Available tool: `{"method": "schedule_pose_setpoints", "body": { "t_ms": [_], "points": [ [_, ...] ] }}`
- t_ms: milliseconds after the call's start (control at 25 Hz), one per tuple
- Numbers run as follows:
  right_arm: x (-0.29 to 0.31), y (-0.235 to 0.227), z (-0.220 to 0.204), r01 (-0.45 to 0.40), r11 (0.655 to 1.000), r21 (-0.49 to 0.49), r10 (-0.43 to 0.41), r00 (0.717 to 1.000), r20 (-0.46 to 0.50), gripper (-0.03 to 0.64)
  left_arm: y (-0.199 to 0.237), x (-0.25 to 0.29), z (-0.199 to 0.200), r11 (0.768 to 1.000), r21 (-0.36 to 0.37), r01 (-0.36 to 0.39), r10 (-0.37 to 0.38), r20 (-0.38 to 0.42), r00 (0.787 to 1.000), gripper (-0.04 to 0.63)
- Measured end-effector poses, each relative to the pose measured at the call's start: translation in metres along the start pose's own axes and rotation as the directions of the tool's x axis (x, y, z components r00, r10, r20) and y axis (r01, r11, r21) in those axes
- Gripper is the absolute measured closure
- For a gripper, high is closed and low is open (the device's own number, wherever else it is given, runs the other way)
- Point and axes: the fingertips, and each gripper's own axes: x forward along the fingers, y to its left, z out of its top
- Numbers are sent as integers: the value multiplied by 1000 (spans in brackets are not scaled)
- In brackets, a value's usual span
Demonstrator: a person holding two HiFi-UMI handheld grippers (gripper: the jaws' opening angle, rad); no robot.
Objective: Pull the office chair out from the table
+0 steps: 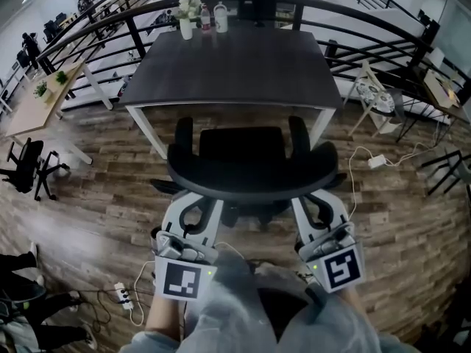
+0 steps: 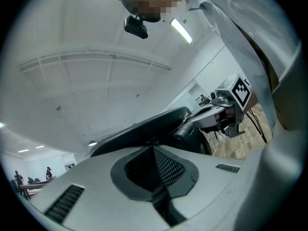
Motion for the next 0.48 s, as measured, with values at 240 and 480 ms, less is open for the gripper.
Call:
{"method": "schedule_pose_setpoints", "body": {
  "t_ms": [240, 480],
  "points": [
    [1, -1, -1, -7, 1000, 6, 7, 1000, 5, 614, -2, 2, -1, 1000, 2, 7, -7, -2, 1000, 594],
    [-2, 1, -1, -18, 1000, 3, 18, 1000, -4, 614, -3, 1, 1, 1000, -2, 2, -2, 8, 1000, 594]
  ]
}}
